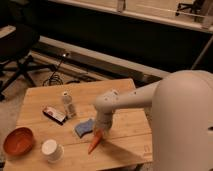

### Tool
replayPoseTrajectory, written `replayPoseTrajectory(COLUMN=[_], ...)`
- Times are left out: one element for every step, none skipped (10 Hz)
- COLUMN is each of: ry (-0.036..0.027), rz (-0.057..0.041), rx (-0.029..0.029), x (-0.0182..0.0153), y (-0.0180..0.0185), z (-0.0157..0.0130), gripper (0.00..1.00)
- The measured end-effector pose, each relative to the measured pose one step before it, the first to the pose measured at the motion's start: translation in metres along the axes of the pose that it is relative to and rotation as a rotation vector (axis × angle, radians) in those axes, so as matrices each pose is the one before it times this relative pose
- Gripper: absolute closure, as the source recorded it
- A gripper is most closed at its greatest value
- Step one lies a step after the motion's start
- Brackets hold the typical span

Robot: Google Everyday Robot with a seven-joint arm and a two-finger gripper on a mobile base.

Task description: Drag the pepper across the table

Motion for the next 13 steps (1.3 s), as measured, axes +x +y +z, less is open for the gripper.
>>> replayPoseTrajectory(ry=[0.00091,-0.00002,-0.00181,-0.0074,-0.00557,-0.00525,-0.0058,-0.006,-0.00222,-0.0041,-0.00496,-0.00574,-0.00517], rz=[-0.00333,-0.00322,-0.00241,-0.00497,-0.00388,-0.00354,-0.00537,-0.01069,-0.00677,-0.00568,-0.00401,-0.00454,-0.0037], rx=[0.00142,0.00417,0.00586,0.01936,0.01298,0.0131,0.01824,0.02246,0.01257,0.01764,0.01505,0.01407,0.01131], x=[-0.00154,-0.00326,-0.00406,-0.0103,-0.00732,-0.00747,-0.00891,-0.01061,-0.00599,-0.00985,-0.01002,-0.0105,-0.00864], y=[-0.00001,-0.00067,-0.00068,-0.00289,-0.0017,-0.00105,-0.00064,0.00195,0.00215,0.00062,0.00011,0.00007,-0.00036], z=[-0.00097,-0.00176,-0.00175,-0.00353,-0.00164,-0.00113,-0.00071,-0.00074,-0.0005,-0.00134,-0.00264,-0.00394,-0.00347], gripper=[0.68,0.68,0.68,0.68,0.68,0.68,0.68,0.68,0.68,0.68,0.68,0.68,0.68])
